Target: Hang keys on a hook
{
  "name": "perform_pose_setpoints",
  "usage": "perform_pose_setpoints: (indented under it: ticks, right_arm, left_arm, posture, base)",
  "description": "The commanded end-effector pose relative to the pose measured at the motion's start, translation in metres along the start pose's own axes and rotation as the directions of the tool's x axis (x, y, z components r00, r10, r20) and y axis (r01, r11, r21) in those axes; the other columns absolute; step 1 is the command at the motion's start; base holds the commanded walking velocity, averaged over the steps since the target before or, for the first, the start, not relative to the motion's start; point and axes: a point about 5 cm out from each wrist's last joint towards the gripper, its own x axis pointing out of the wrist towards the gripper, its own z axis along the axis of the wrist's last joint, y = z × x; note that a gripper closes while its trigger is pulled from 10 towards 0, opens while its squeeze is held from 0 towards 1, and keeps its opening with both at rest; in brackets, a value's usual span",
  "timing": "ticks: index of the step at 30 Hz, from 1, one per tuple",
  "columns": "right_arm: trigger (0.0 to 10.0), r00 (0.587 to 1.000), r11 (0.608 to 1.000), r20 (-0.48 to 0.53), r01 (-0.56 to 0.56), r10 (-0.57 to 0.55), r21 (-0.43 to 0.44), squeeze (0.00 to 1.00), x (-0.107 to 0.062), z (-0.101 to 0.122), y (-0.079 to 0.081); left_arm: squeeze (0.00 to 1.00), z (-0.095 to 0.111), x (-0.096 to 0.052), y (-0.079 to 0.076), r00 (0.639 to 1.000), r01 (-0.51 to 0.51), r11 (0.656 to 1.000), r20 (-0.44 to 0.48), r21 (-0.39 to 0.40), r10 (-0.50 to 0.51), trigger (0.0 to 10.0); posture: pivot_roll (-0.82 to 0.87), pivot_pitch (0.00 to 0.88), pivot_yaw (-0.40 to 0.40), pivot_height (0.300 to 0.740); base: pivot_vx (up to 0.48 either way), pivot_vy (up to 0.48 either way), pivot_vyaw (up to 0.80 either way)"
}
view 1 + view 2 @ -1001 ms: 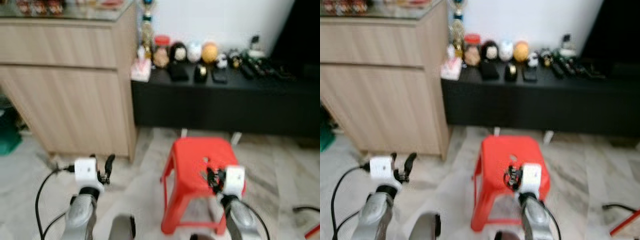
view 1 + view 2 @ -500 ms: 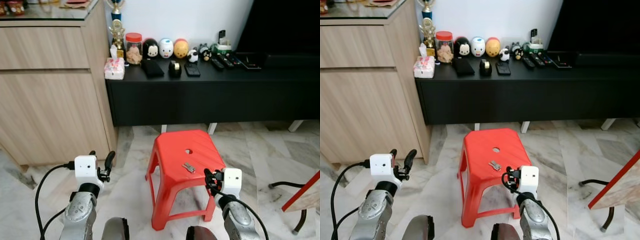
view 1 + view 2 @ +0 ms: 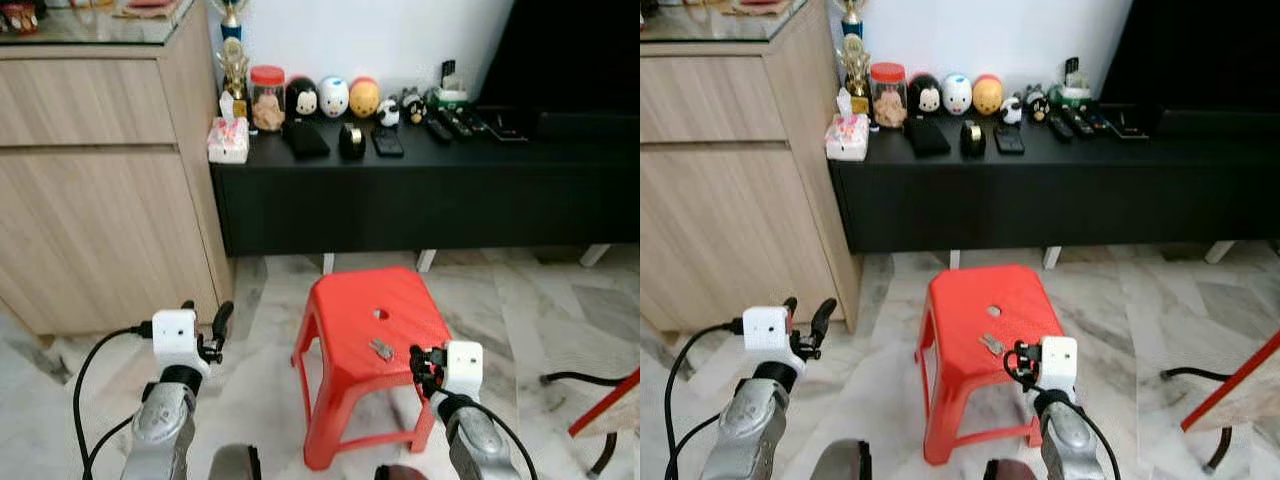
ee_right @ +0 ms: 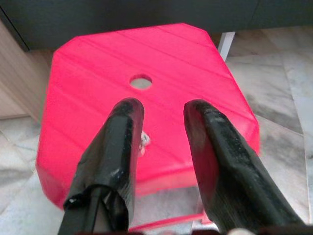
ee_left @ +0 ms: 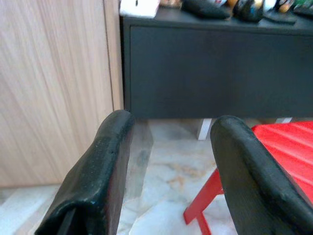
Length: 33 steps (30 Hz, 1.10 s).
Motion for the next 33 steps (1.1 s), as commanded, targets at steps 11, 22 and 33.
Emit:
perform_pose_setpoints:
  ticks: [11, 22, 33]
  right_arm:
    - [10.0, 1.000, 1.000, 0.009, 0.007, -0.007, -0.001, 0.00, 0.001, 0.003, -0.002]
    - [10.0, 0.996, 0.999, -0.077, -0.045, 0.044, -0.015, 0.00, 0.000, -0.008, 0.001]
    - [10.0, 0.985, 0.989, -0.120, -0.132, 0.123, -0.065, 0.00, 0.008, -0.004, 0.011]
  left_arm:
    - [0.00, -0.023, -0.012, 0.001, 0.996, 0.021, 0.998, -0.091, 0.057, -0.016, 10.0]
    - [0.00, -0.020, -0.008, -0.003, 0.997, 0.040, 0.997, -0.071, 0.065, -0.035, 10.0]
    - [0.00, -0.017, -0.006, -0.006, 0.997, 0.044, 0.997, -0.061, 0.060, -0.040, 10.0]
  posture:
    - [0.00, 0.000, -0.091, 0.617]
    - [-0.01, 0.000, -0.092, 0.617]
    - [0.00, 0.000, -0.093, 0.617]
  base:
    - [0.317, 0.000, 0.00]
    - [0.114, 0.000, 0.00]
    - [0.000, 0.000, 0.00]
